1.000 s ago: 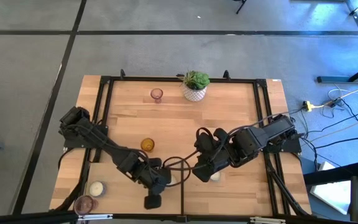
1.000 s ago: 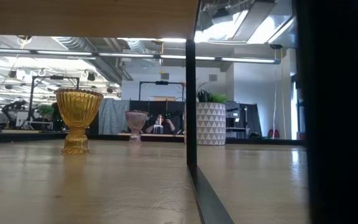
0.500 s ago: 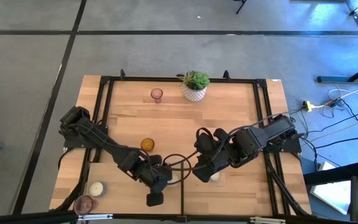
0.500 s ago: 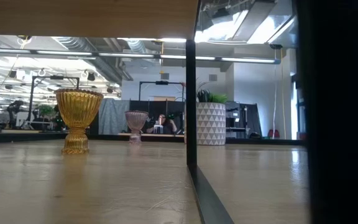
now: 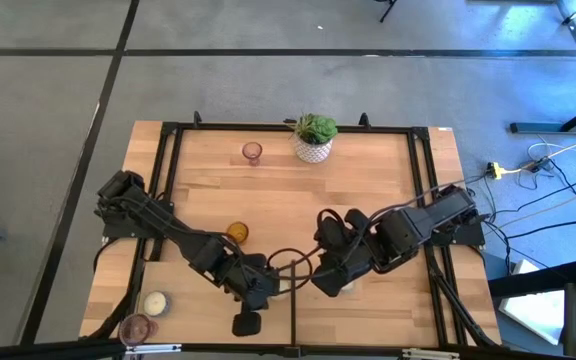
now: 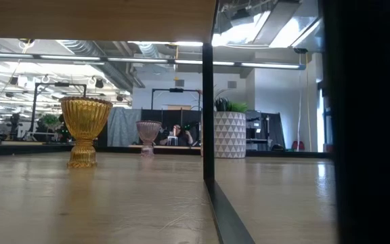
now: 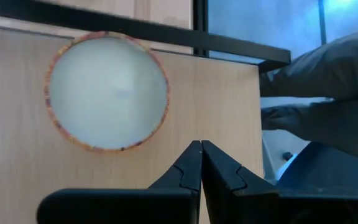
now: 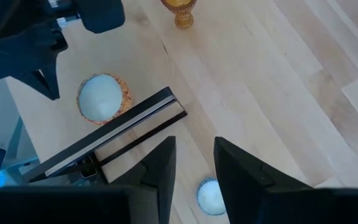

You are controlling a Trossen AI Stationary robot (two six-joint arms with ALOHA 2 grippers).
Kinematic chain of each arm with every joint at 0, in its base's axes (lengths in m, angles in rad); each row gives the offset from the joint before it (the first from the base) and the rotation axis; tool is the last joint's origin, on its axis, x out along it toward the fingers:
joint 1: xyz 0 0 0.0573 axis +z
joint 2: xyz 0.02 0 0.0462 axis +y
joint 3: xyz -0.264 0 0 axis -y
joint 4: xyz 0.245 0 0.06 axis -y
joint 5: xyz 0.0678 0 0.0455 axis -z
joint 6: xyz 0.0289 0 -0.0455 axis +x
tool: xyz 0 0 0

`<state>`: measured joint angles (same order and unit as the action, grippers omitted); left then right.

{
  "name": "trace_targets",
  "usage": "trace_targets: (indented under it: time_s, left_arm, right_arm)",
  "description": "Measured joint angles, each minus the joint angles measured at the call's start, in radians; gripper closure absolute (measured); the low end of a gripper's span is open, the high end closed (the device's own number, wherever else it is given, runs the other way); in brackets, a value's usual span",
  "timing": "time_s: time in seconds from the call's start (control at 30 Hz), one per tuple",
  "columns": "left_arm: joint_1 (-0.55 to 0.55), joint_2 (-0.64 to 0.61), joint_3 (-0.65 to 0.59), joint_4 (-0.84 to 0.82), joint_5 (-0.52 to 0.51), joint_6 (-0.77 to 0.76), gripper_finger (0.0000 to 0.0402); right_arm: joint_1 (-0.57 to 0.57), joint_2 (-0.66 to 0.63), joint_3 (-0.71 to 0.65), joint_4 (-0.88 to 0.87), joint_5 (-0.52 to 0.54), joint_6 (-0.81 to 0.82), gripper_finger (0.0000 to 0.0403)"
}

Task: Pick & Place candle stick holders
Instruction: Put the orange scented candle on the shelf

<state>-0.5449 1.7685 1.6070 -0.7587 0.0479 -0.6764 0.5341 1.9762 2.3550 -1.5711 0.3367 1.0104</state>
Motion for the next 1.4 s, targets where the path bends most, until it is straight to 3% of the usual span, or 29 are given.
trace_targets:
  time_s: [0.27,0.57,0.8,0.87,0.97,1.07,1.4]
  left_arm:
    - [0.004,0.038,0.000,0.058,-0.002,0.018,0.0400]
    - [0.005,0.044,0.000,0.051,-0.074,0.027,0.0400]
    - [-0.005,0.043,0.033,0.012,-0.049,0.005,0.0400]
    - [-0.013,0.031,0.084,-0.025,-0.089,0.015,0.0400]
    - [-0.012,0.010,0.150,-0.144,-0.227,0.027,0.0400]
    - [0.035,0.012,0.151,-0.237,-0.308,0.028,0.0400]
    - [0.175,0.014,0.064,-0.188,-0.209,0.120,0.0400]
  right_arm:
    - [0.013,0.000,0.000,0.000,0.002,0.011,0.0290]
    - [0.025,0.000,0.000,0.000,0.004,0.030,0.0290]
    - [0.025,0.000,0.000,0.000,0.004,0.030,0.0290]
    - [0.025,0.000,0.000,0.000,0.004,0.030,0.0290]
    - [0.026,0.000,0.000,0.000,0.004,0.030,0.0290]
    - [0.026,0.000,0.000,0.001,0.011,0.030,0.0290]
    - [0.039,0.000,0.000,0.005,0.018,0.043,0.0290]
